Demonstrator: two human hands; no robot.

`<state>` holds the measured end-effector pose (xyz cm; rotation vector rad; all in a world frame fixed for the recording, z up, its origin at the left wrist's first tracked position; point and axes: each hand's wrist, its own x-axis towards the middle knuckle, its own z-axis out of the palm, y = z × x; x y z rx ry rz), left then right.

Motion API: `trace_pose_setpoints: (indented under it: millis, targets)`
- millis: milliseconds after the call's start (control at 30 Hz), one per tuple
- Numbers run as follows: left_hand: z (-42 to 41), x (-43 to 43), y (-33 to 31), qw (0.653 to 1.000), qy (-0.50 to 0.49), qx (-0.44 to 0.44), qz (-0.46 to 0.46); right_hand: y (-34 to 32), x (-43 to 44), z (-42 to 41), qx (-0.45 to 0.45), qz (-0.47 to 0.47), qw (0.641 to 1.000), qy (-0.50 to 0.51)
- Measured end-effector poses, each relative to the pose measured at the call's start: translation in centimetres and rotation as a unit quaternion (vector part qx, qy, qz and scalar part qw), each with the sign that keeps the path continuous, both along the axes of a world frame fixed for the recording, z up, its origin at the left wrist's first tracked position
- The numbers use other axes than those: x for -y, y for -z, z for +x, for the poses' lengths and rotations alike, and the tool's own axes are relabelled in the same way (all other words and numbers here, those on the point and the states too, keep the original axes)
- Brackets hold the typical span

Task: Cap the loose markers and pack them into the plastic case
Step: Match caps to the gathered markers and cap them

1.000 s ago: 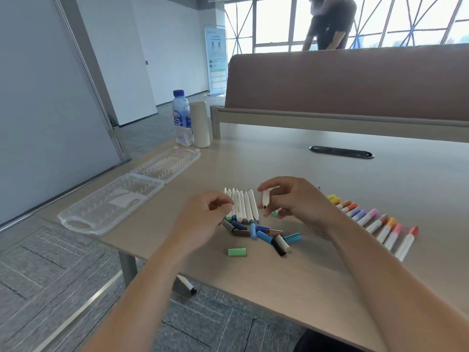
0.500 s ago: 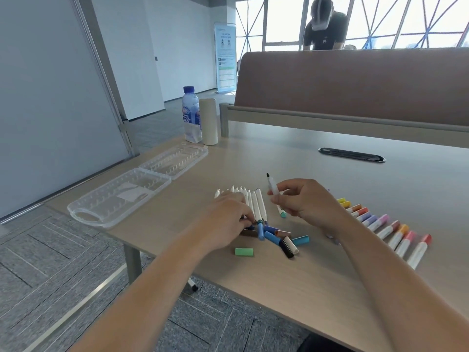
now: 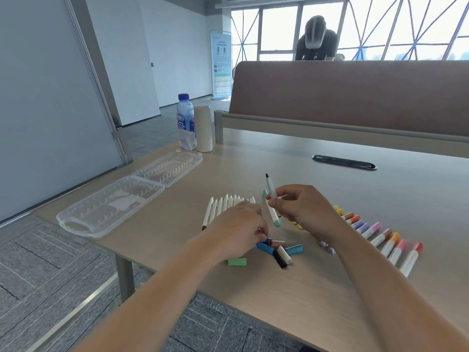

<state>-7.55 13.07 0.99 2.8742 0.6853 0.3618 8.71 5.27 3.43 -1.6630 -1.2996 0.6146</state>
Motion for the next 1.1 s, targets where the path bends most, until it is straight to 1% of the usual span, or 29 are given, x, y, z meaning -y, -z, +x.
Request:
trace_pose_setpoints:
  millis: [133,200,367,633,967,1033,1100]
  targets:
    - [-1.4,-0.6,0.2,0.998,-0.039,0.058,-0.003,0.0,0.0,-0.2,0.010,-0.003,1.000,0.009]
    - [-2.3,-1.0,0.1,0.996,-0.064,0.069,-0.006,-0.2,0.2,-0.5,0.002,-0.001,1.000,0.005]
    - [-3.7,-1.8,0.0,0.995,-0.089,0.030,-0.027,-0.8,0.3,-1.5,-0.041,-0.007,0.999,-0.027]
    - [-3.3,-1.8,-0.6,0.997,-0.075,-0.032,0.010,-0.6,0.0,-1.2,-0.169,-0.010,0.984,-0.048]
    - [-2.7,-1.9,-1.0,0.994,-0.057,-0.081,0.041,-0.2,-0.1,-1.3,-0.135,-0.025,0.990,-0.035]
    - [-3.1,-1.9,-1.0,0.994,-0.075,-0.072,0.016,-0.2,0.0,-1.2,-0.131,-0.019,0.991,-0.035]
    - [-3.7,-1.8,-1.4,0.993,-0.108,-0.030,-0.048,-0.3,0.1,-1.2,-0.140,-0.012,0.989,-0.039]
